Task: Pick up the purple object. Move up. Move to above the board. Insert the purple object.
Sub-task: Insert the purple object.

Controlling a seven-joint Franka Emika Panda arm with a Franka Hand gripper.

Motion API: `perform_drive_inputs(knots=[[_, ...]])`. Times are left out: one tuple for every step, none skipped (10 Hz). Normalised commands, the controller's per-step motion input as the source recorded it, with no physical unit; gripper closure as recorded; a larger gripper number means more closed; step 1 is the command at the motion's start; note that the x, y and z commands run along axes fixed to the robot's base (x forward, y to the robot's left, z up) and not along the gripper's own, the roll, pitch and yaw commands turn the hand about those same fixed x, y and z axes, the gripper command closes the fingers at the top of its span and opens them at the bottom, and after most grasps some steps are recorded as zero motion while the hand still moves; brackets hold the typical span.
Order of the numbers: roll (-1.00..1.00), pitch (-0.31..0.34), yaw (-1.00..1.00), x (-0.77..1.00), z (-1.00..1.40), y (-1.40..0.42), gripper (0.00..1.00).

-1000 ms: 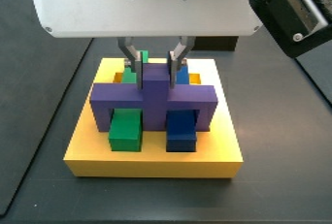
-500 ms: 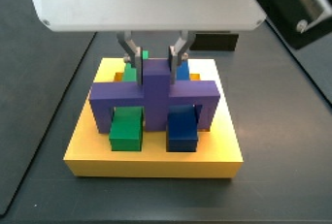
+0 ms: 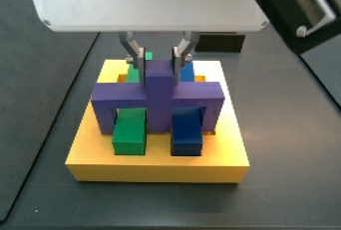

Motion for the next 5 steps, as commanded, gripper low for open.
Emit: perform_drive_inputs(knots=[[0.19,0.036,-0.22,0.17,-0.18,0.0,1.0],[0.1,0.0,-0.22,0.15,-0.27,0.0,1.0],[0.0,0.0,0.0,0.02,-0.13,-0.23,1.0],[0.0,0.0,0.0,0.0,-0.01,-0.23,1.0],[0.0,0.0,0.0,0.0,0.0,-0.2,1.0]])
